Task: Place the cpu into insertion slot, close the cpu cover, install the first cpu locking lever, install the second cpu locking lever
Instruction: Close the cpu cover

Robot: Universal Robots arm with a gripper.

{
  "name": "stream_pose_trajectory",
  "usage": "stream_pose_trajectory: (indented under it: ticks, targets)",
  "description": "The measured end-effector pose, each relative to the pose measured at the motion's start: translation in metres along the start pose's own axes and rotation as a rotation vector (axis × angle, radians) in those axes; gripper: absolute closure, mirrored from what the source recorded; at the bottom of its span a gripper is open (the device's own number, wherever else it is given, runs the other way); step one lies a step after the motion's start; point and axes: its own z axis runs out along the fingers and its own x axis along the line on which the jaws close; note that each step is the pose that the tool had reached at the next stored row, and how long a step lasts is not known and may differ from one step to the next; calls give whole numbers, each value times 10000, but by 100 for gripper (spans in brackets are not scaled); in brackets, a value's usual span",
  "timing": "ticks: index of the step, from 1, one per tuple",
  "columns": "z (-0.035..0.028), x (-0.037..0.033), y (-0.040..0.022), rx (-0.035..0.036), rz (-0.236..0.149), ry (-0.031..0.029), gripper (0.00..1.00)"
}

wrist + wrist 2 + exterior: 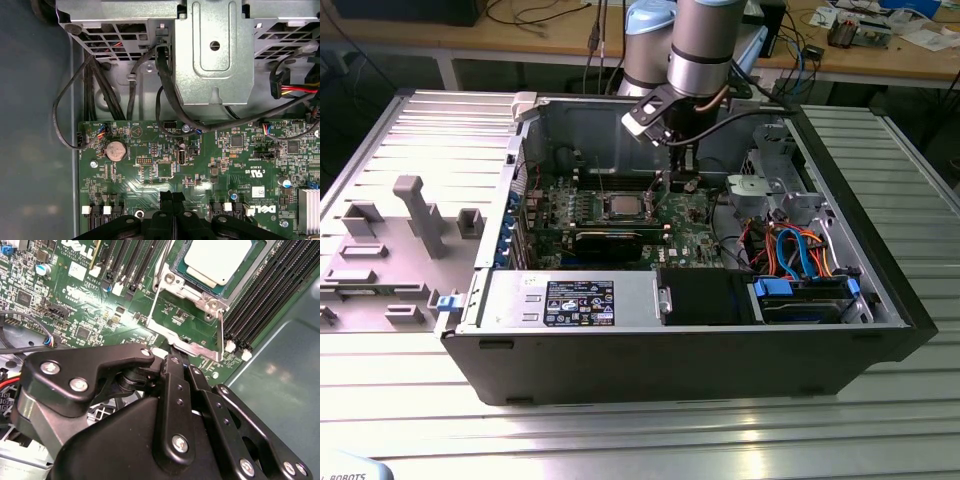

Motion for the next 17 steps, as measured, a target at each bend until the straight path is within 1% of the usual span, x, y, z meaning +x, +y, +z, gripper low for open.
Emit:
stream_pose_trajectory:
  ticks: [3, 17]
  targets:
    - [7, 0, -16, 9, 0, -1, 89]
    - [11, -1, -43, 16, 0, 0, 89]
